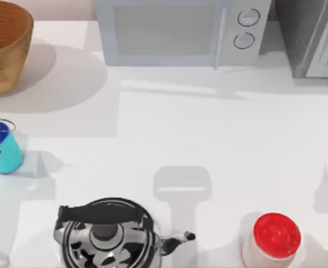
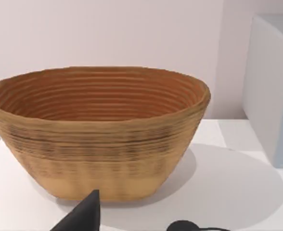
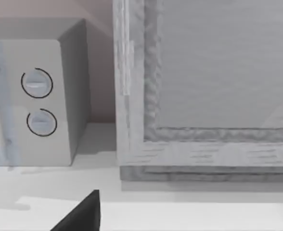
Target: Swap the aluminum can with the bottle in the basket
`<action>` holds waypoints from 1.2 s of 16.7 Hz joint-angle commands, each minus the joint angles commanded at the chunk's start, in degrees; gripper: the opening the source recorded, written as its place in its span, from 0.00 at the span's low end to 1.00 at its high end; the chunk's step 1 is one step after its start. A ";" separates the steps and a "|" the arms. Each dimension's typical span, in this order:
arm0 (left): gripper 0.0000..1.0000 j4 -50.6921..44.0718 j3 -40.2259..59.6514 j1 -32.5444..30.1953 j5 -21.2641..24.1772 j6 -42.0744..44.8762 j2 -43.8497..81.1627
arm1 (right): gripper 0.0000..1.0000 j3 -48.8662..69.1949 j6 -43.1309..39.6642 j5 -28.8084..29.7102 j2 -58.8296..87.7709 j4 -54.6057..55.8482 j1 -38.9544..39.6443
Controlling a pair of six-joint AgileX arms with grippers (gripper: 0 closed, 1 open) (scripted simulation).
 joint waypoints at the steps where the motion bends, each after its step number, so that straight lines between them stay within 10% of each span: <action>1: 1.00 -1.49 3.28 0.37 0.20 0.27 3.31 | 1.00 0.00 0.00 0.00 0.00 0.00 0.00; 20: 1.00 -49.17 96.93 8.09 5.62 8.37 105.32 | 1.00 0.00 0.00 0.00 0.00 0.00 0.00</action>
